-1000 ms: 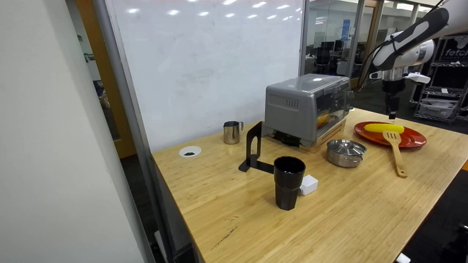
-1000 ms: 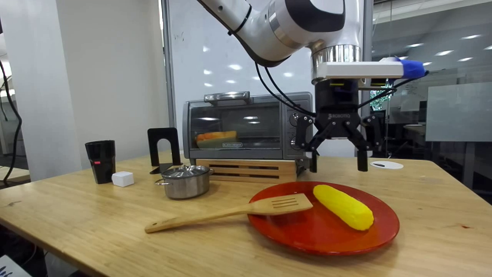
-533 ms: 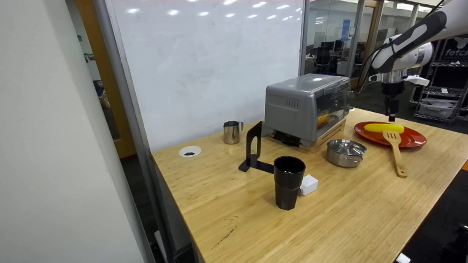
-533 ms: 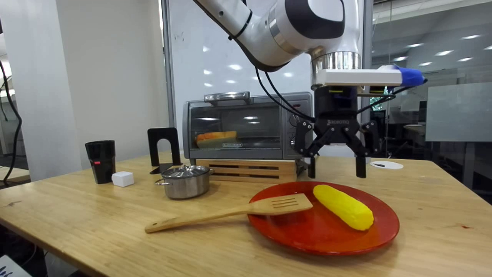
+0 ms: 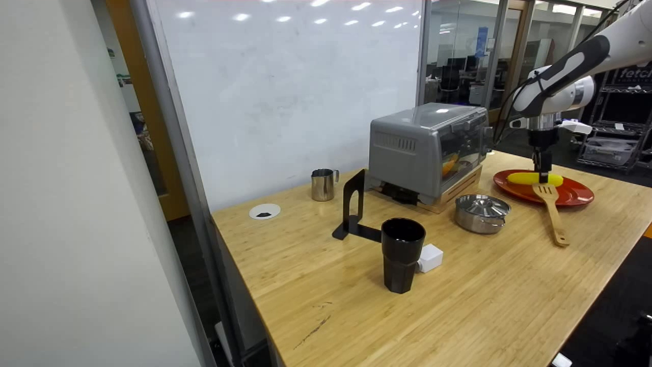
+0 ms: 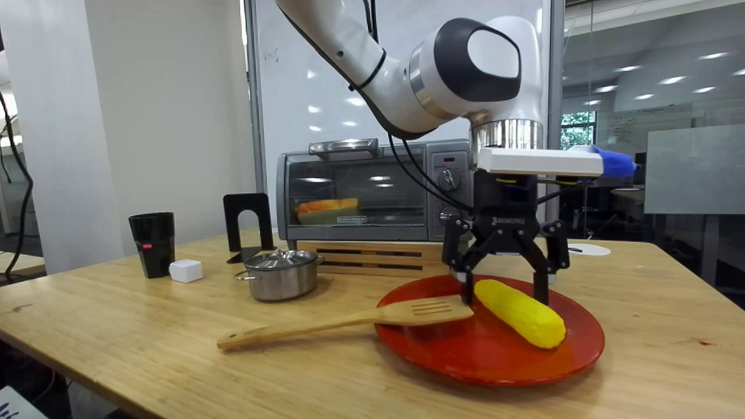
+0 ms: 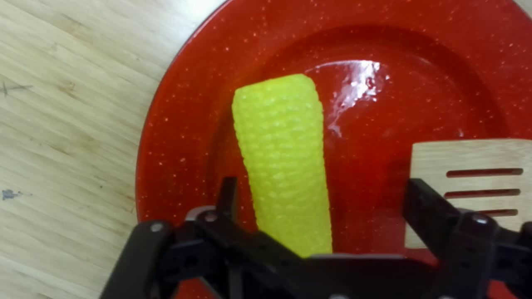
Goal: Take the maize cob toy from the plate and place it on the table
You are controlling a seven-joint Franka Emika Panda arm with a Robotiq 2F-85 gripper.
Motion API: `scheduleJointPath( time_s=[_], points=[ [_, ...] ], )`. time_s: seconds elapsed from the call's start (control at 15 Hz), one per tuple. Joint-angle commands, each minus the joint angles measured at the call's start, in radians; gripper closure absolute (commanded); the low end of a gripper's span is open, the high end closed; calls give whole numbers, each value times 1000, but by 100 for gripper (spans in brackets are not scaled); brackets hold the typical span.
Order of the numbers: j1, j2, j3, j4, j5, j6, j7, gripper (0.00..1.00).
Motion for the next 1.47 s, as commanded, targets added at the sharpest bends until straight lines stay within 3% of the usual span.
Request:
scheduleJointPath(
  time_s=[0.0, 1.0, 1.07, 1.13, 1.4],
  points=[
    [-13, 9, 17, 14, -12, 48, -26, 0],
    [-8, 25, 20, 17, -13, 102, -19, 0],
    [-7, 28, 20, 18, -14, 104, -18, 25],
    [-7, 30, 20, 19, -14, 106, -17, 27],
    [-3, 37, 19, 21, -17, 110, -10, 56]
  ],
)
